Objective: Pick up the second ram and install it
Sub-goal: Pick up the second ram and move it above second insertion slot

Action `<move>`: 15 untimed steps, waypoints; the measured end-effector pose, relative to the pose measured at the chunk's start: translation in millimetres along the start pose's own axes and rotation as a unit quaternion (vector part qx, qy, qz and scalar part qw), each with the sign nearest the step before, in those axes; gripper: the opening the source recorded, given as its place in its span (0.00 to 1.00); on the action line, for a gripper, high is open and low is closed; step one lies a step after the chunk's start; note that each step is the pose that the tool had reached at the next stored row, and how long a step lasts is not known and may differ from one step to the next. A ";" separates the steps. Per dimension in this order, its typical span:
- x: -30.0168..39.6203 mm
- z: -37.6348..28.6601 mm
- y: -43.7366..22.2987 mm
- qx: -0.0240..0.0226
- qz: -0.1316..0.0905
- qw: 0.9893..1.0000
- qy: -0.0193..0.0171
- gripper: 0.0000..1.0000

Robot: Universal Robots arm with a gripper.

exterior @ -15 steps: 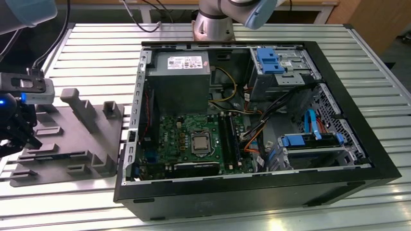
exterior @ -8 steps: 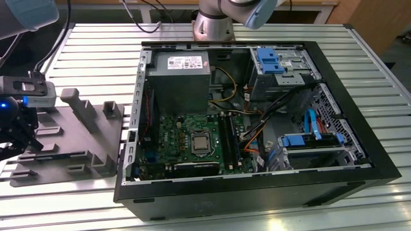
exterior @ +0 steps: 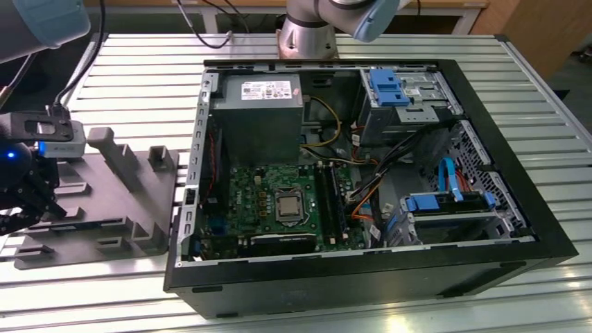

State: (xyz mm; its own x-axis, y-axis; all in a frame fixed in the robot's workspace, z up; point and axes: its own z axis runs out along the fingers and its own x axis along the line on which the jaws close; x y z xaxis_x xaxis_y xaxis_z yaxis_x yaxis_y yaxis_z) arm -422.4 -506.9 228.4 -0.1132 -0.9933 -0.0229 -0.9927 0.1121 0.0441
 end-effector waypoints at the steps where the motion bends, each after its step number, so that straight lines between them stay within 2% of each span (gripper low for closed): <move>1: 0.0 0.4 -0.5 0.000 0.000 1.000 0.000 0.11; 7: -0.2 2.0 -2.6 0.000 -0.008 1.000 0.000 0.11; 15: -0.2 4.6 -3.1 -0.001 -0.032 0.999 0.001 0.11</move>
State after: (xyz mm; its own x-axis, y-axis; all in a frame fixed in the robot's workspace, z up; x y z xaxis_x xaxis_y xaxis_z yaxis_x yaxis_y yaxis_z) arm -419.4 -506.9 223.6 -0.0500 -0.9985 -0.0229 -0.9978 0.0489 0.0441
